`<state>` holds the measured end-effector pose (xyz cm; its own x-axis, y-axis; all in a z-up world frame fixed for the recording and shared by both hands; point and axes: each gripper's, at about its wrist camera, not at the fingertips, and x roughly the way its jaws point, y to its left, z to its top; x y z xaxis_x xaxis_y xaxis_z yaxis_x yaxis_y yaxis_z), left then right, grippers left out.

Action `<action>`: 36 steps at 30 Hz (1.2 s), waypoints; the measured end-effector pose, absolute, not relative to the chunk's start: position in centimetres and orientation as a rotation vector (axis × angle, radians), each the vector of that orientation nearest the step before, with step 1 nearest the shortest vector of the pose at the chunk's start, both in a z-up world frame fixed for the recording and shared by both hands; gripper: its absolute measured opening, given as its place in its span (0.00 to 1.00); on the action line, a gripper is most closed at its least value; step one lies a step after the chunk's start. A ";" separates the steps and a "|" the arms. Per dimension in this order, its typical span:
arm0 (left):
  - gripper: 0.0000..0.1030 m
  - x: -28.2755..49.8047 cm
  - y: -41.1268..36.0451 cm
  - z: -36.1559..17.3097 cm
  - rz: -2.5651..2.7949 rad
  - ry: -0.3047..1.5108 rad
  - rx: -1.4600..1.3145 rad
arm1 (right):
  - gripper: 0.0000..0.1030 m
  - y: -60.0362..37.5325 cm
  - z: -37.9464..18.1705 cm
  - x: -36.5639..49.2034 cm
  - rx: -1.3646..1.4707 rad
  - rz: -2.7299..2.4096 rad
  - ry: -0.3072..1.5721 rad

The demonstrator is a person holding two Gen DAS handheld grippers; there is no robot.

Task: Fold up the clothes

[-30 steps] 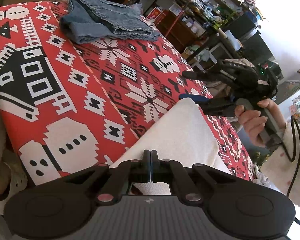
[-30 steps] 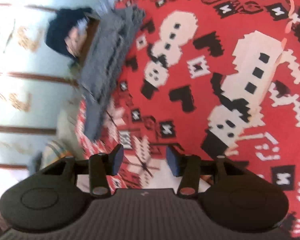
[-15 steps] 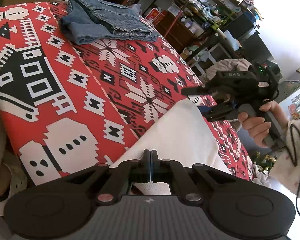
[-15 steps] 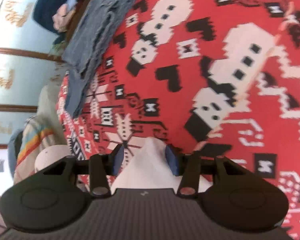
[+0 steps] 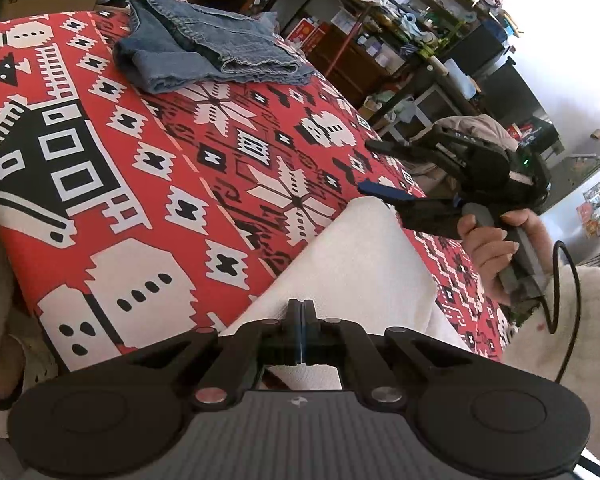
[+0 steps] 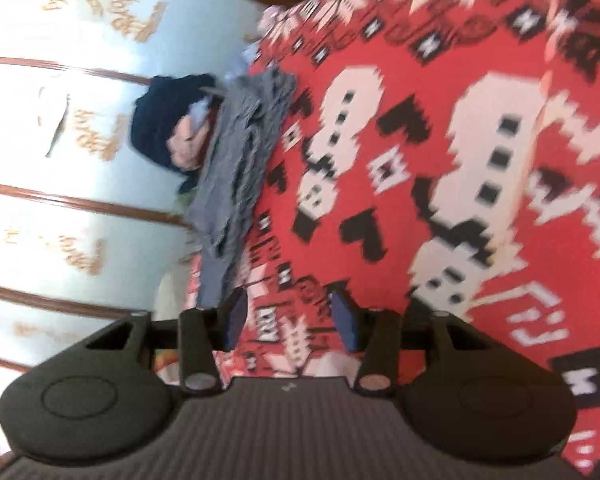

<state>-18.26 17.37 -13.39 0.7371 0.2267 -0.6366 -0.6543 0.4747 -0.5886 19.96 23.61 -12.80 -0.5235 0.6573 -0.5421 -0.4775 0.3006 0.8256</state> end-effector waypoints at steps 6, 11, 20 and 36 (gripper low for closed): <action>0.03 -18.3 17.5 -13.4 0.571 0.524 -0.946 | 0.13 23.9 -7.4 15.2 -0.208 1.448 1.371; 0.03 -18.3 17.4 -13.4 0.573 0.521 -0.939 | 0.12 25.8 -5.1 10.7 -0.449 1.347 1.290; 0.03 -18.3 17.2 -13.2 0.576 0.527 -0.918 | 0.00 31.0 -7.4 8.1 -0.927 1.042 1.278; 0.15 -19.9 19.4 -13.7 0.690 0.540 -1.011 | 0.11 20.8 -3.1 -2.5 -0.749 1.325 0.989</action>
